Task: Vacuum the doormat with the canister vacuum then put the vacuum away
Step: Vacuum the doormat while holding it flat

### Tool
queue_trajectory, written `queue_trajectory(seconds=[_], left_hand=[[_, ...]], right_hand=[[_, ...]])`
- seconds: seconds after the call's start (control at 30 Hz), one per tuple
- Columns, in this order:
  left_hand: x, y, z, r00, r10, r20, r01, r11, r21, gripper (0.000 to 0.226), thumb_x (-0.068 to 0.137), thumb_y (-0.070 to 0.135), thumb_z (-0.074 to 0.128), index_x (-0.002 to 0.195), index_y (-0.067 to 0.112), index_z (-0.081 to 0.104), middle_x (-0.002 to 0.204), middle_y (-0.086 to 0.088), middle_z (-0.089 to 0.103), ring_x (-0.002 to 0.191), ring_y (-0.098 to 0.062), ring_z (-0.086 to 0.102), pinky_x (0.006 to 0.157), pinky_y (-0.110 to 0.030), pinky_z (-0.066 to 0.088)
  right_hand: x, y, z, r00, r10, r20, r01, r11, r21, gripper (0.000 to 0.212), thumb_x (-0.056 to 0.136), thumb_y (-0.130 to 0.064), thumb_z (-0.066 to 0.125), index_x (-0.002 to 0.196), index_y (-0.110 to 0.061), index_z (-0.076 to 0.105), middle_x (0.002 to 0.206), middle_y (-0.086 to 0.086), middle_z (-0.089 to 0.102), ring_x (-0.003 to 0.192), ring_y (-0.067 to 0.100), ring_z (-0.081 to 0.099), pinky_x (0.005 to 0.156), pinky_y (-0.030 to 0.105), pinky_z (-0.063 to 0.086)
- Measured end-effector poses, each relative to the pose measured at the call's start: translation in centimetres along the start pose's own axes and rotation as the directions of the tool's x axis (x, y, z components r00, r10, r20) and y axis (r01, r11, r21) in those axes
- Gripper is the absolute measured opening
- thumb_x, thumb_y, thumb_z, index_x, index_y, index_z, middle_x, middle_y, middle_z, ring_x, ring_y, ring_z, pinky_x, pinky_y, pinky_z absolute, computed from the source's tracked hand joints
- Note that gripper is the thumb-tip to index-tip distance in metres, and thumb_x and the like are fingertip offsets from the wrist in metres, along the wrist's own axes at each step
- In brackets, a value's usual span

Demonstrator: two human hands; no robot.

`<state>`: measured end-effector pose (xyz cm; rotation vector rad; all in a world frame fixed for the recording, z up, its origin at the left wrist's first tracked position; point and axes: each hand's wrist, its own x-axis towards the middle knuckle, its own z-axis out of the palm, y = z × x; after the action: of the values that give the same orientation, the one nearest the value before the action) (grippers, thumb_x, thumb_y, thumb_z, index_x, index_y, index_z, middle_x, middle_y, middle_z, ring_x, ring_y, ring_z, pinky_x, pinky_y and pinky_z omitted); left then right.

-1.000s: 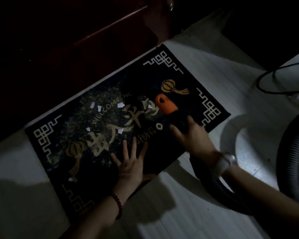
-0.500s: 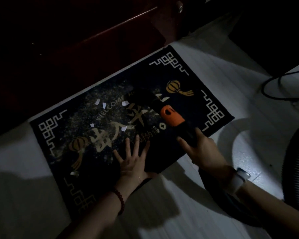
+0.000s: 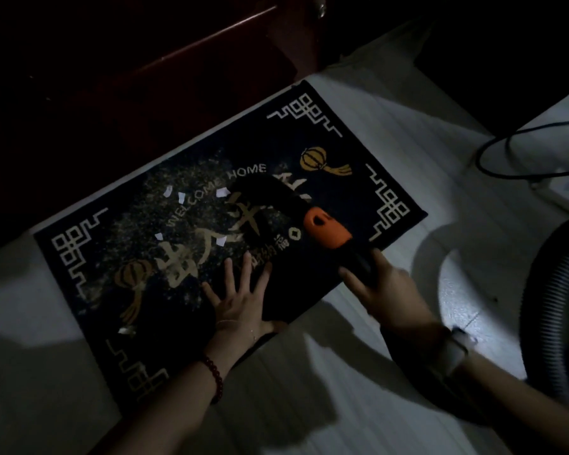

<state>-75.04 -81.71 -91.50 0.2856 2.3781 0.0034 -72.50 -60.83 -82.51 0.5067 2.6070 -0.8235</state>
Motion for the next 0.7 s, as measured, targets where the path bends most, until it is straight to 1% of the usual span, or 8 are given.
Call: queue_trajectory(seconds=[0.1,0.2,0.27,0.33,0.43,0.53,0.63,0.7], left_hand=[[0.0,-0.1,-0.1,1.000,-0.001,0.012,0.001,1.000,-0.002,0.109,0.070,0.069,0.056,0.141,0.038,-0.020,0.149,-0.002,-0.033,0.136,-0.035,-0.030,0.105,-0.070,0.000],[-0.1,-0.2,-0.4,1.000,0.015,0.013,-0.015,1.000,-0.026,0.108,0.070,0.068,0.056,0.142,0.038,-0.020,0.150,-0.001,-0.033,0.136,-0.034,-0.030,0.105,-0.071,-0.001],[-0.3,-0.1,-0.4,1.000,-0.001,0.019,0.002,1.000,-0.018,0.110,0.070,0.066,0.059,0.141,0.039,-0.021,0.148,-0.001,-0.036,0.136,-0.034,-0.031,0.105,-0.070,-0.001],[-0.3,0.0,-0.3,1.000,-0.013,0.012,0.013,1.000,-0.015,0.112,0.069,0.068,0.060,0.140,0.039,-0.022,0.147,0.000,-0.037,0.135,-0.033,-0.032,0.105,-0.069,-0.001],[-0.2,0.1,-0.3,1.000,-0.016,0.013,0.016,1.000,-0.013,0.114,0.067,0.070,0.059,0.140,0.039,-0.023,0.147,0.000,-0.037,0.135,-0.034,-0.032,0.105,-0.069,-0.001],[-0.2,0.4,-0.4,1.000,-0.018,0.022,0.019,1.000,-0.016,0.113,0.068,0.068,0.060,0.141,0.038,-0.022,0.147,-0.001,-0.037,0.135,-0.034,-0.032,0.104,-0.070,-0.001],[0.0,0.6,-0.4,0.999,-0.034,0.018,0.035,0.999,-0.023,0.115,0.067,0.069,0.060,0.140,0.038,-0.023,0.146,-0.001,-0.039,0.135,-0.034,-0.033,0.104,-0.070,-0.002],[0.1,0.6,-0.5,0.999,-0.035,0.021,0.036,0.999,-0.013,0.115,0.066,0.071,0.059,0.140,0.038,-0.023,0.146,0.000,-0.040,0.135,-0.033,-0.033,0.104,-0.070,-0.002]], right_hand=[[4.8,-3.3,-0.2,0.997,-0.074,-0.005,0.074,0.991,0.115,0.038,0.087,-0.048,0.052,0.110,-0.017,0.047,0.080,0.003,0.061,0.062,0.018,0.059,0.054,0.034,0.049],[7.1,-4.7,-0.1,0.995,-0.063,-0.077,0.074,0.985,0.153,0.043,0.088,-0.047,0.051,0.116,-0.015,0.047,0.087,0.002,0.058,0.069,0.018,0.055,0.059,0.030,0.044],[4.3,-2.3,0.2,0.997,-0.008,-0.076,0.022,0.984,0.178,0.043,0.087,-0.045,0.053,0.116,-0.014,0.047,0.087,0.003,0.060,0.070,0.019,0.058,0.063,0.035,0.050],[-0.2,0.9,0.6,0.997,0.069,-0.027,-0.064,0.987,0.146,0.037,0.086,-0.044,0.054,0.110,-0.017,0.047,0.079,0.004,0.062,0.061,0.019,0.059,0.057,0.037,0.052],[-3.7,3.2,0.3,0.995,0.094,-0.034,-0.094,0.995,0.024,0.027,0.085,-0.043,0.058,0.092,-0.024,0.041,0.065,-0.005,0.051,0.053,0.009,0.052,0.046,0.024,0.034],[-0.3,1.3,-0.4,0.998,0.037,-0.052,-0.038,0.999,-0.006,0.032,0.085,-0.047,0.055,0.099,-0.020,0.045,0.074,0.002,0.058,0.065,0.027,0.060,0.053,0.030,0.042],[3.7,-1.2,-0.7,0.998,0.021,-0.053,-0.014,0.992,0.124,0.039,0.084,-0.052,0.053,0.102,-0.018,0.045,0.083,0.011,0.065,0.064,0.032,0.062,0.057,0.041,0.053],[3.6,-1.7,-1.2,0.999,0.020,-0.047,-0.010,0.976,0.216,0.038,0.085,-0.049,0.053,0.102,-0.016,0.046,0.080,0.012,0.065,0.059,0.031,0.063,0.054,0.042,0.055]])
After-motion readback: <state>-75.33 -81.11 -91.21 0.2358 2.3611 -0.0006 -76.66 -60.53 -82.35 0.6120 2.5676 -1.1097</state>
